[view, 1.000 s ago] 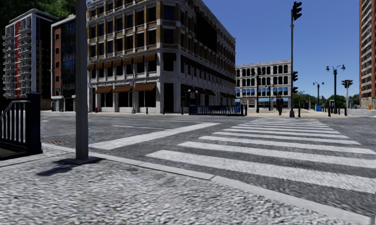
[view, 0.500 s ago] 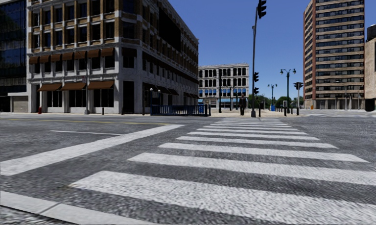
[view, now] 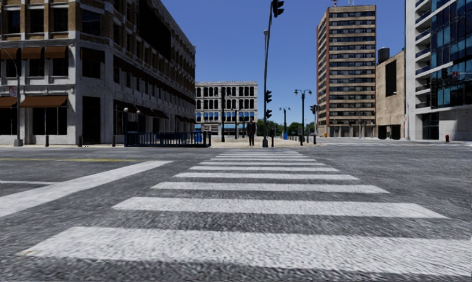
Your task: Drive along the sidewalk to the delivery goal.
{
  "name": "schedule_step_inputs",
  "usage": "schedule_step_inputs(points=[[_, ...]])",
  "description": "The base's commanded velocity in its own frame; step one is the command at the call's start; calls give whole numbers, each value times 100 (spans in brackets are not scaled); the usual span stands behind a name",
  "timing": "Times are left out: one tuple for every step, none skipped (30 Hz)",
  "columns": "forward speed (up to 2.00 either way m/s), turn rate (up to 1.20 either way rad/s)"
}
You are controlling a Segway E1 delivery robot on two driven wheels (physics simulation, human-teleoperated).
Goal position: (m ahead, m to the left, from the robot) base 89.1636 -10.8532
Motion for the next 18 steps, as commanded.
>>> schedule_step_inputs(points=[[200, 0], [200, 0], [200, 0], [200, 0], [200, 0], [200, 0], [200, 0], [200, 0], [200, 0], [200, 0], [200, 0], [200, 0], [200, 0], [200, 0], [200, 0], [200, 0], [200, 0], [200, 0]])
